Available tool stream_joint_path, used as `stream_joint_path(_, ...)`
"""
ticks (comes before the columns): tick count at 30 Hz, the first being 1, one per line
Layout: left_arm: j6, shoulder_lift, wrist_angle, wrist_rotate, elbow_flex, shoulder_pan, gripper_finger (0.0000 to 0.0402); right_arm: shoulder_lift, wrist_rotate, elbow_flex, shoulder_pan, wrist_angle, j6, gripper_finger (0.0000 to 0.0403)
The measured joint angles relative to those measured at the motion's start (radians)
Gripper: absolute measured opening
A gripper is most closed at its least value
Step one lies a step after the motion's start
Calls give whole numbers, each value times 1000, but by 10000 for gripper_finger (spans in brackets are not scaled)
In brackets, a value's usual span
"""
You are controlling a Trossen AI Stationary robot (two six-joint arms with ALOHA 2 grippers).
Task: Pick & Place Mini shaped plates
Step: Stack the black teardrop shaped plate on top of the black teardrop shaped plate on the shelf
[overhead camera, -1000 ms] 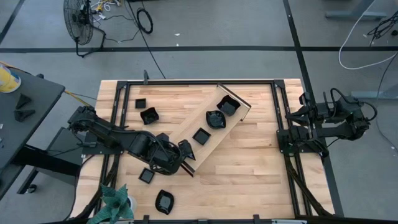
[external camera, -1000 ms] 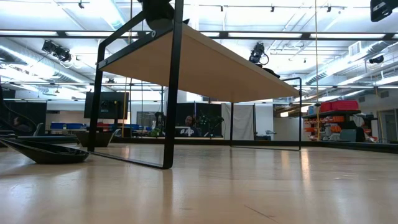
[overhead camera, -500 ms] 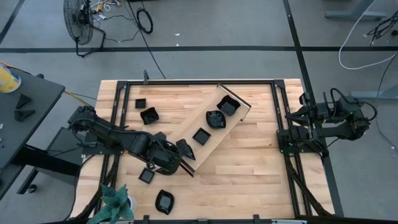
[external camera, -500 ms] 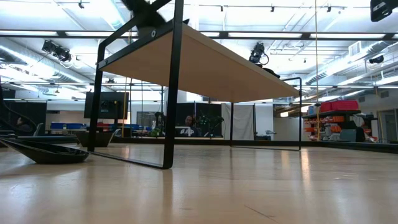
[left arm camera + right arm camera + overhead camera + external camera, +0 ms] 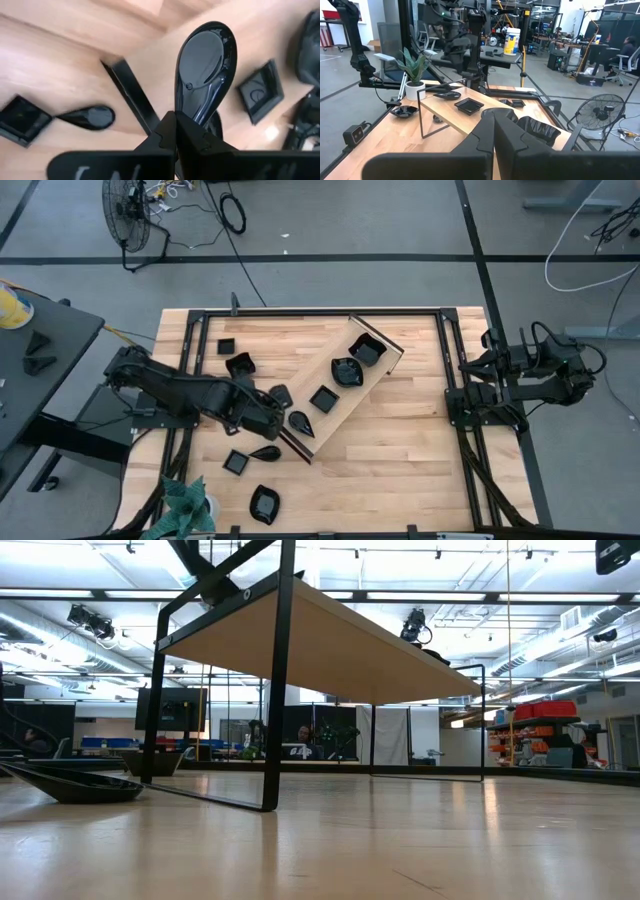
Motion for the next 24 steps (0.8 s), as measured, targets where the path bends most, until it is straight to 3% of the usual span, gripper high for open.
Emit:
stream_joint_path(13, 26, -24, -100, -42, 0, 70, 3, 0, 0, 0, 0, 2, 0, 10)
stream_joint_path(24, 121, -58, -187, -178, 0, 263, 2, 0, 0, 0, 0, 5, 0, 10)
